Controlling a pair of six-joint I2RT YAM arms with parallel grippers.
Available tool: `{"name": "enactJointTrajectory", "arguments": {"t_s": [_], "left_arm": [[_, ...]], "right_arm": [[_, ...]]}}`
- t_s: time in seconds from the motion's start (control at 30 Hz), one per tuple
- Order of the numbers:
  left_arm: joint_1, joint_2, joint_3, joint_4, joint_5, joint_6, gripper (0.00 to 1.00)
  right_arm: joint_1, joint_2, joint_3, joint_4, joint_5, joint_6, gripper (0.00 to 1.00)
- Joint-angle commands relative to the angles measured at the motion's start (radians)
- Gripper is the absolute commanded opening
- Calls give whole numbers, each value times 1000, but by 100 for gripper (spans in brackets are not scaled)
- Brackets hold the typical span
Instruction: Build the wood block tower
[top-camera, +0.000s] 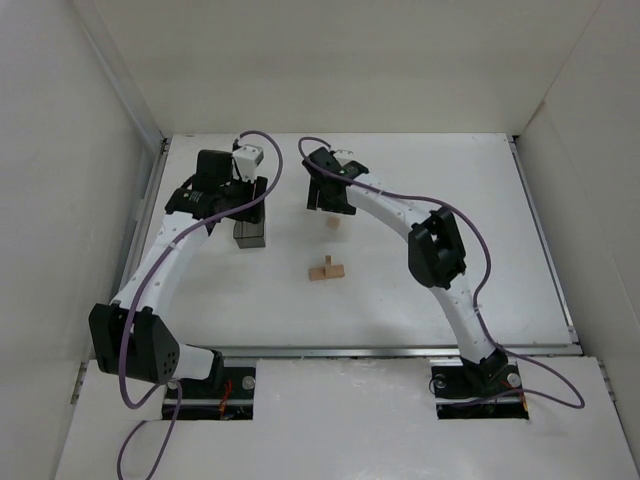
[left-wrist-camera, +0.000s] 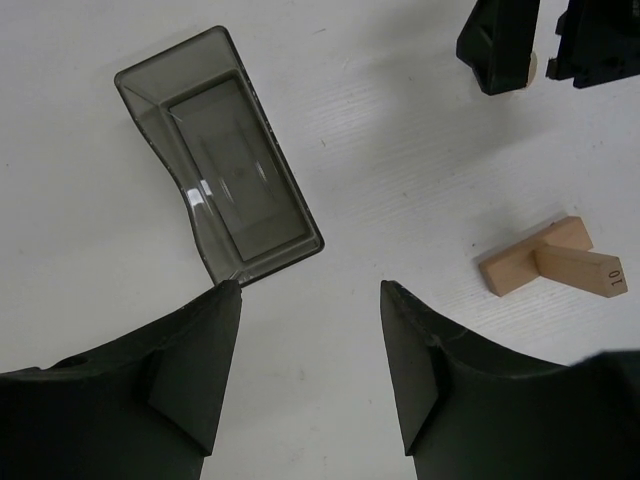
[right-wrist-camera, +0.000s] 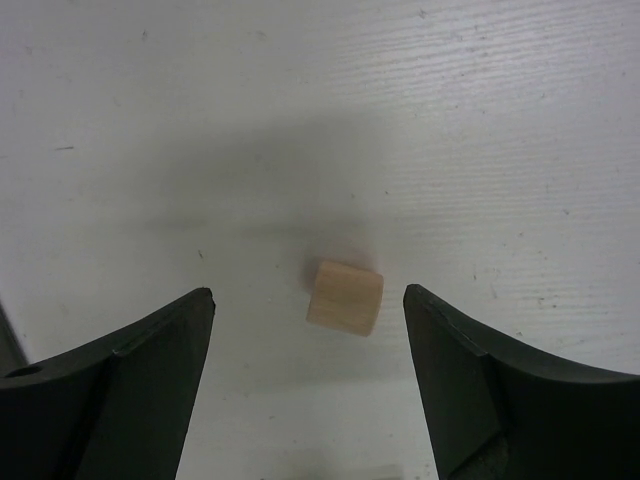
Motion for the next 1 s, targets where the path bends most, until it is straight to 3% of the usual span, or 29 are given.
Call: {"name": "enactJointTrajectory", "arguments": {"t_s": [0.0, 0.27, 0.4, 0.63, 0.67, 0.77, 0.87, 0.97], "left_arm": [[-3, -34, -11, 46, -3, -16, 55], [-3, -2, -2, 46, 6, -16, 55], [-3, 7, 7, 46, 26, -16, 54], [-3, 7, 8, 46, 26, -16, 54], [-3, 7, 8, 46, 26, -16, 54], [-3, 16, 8, 37, 46, -7, 54], [-3, 16, 8, 37, 55, 4, 54], [-3, 25, 8, 37, 55, 13, 54]], "right_arm": [[11, -25, 28, -34, 58, 73, 82], [11, -25, -92, -45, 21, 102, 75], [11, -25, -101, -54, 30, 102, 67], [11, -25, -111, 6, 18, 30, 37], [11, -34, -120, 18, 18, 9, 26], [11, -45, -141, 57, 32, -45, 11], [11, -71, -176, 112, 57, -152, 10], [11, -94, -189, 144, 9, -284, 16]]}}
